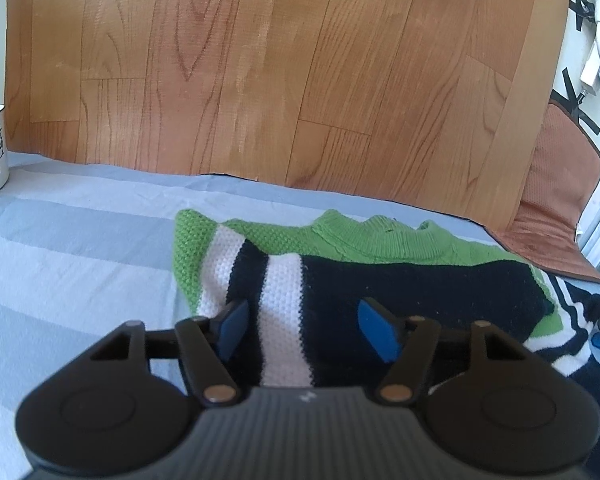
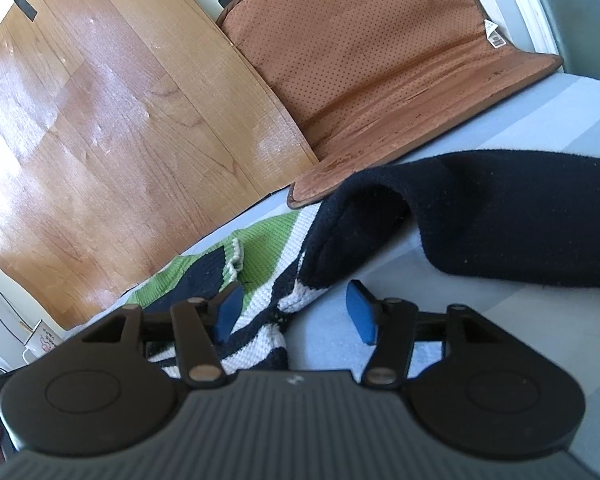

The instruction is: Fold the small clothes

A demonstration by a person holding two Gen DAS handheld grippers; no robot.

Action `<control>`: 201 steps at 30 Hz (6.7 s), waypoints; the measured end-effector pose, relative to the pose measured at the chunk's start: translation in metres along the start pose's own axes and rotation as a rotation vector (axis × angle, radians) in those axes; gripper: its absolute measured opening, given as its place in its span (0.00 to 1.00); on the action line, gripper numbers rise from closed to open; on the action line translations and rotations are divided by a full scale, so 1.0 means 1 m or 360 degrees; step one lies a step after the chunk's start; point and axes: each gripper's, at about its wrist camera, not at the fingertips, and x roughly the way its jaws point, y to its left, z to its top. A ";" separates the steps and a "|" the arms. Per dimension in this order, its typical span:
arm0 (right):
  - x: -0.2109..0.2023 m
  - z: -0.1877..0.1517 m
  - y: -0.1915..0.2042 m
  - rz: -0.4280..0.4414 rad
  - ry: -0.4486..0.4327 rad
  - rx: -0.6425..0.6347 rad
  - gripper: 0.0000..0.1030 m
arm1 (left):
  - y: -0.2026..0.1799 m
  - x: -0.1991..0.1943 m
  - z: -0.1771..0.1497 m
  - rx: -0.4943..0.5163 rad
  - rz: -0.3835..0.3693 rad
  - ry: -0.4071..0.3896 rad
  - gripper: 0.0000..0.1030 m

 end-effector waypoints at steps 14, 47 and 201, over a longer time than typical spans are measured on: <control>0.000 -0.001 0.000 0.0011 -0.0007 0.0009 0.61 | -0.001 0.000 0.000 0.0001 0.0004 0.0000 0.63; -0.001 -0.002 -0.001 0.0029 -0.0029 0.0011 0.62 | -0.003 0.001 -0.001 0.0049 -0.0002 0.0010 0.74; 0.047 -0.015 0.203 0.0911 0.0366 -0.0792 0.45 | 0.083 -0.041 0.028 -0.0678 -0.0458 -0.0116 0.92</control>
